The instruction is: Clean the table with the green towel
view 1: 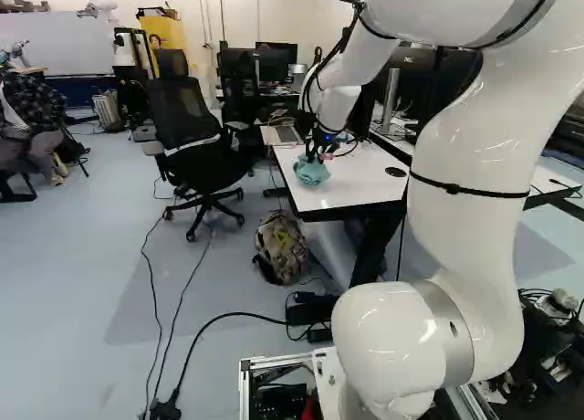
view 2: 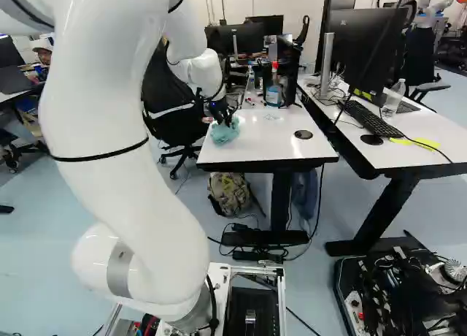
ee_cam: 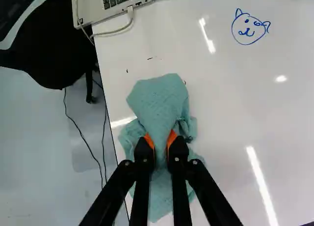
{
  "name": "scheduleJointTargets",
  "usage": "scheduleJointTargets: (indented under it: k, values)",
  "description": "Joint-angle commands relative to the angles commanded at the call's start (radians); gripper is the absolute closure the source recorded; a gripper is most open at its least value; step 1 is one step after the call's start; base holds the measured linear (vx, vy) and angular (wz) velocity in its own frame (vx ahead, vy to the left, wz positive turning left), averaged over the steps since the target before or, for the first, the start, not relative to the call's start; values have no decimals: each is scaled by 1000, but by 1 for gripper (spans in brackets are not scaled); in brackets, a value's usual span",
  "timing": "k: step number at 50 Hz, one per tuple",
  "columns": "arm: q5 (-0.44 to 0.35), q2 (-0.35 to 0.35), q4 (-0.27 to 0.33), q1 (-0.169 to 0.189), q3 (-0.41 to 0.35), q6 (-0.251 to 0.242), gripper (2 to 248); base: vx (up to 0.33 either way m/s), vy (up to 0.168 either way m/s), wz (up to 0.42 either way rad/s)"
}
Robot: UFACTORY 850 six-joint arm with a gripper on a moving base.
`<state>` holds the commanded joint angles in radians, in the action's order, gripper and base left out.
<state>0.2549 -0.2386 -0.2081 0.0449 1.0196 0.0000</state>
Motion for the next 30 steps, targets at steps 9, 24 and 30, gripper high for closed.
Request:
scheduleJointTargets:
  k: [9, 24, 30]
  values:
    - [0, -20, 0, 7, 24, 0, 204, 0, 0, 0]
    - [0, -68, 0, 35, 82, 0, 204, 0, 0, 0]
    - [0, -89, 0, 48, 107, 0, 204, 0, 0, 0]
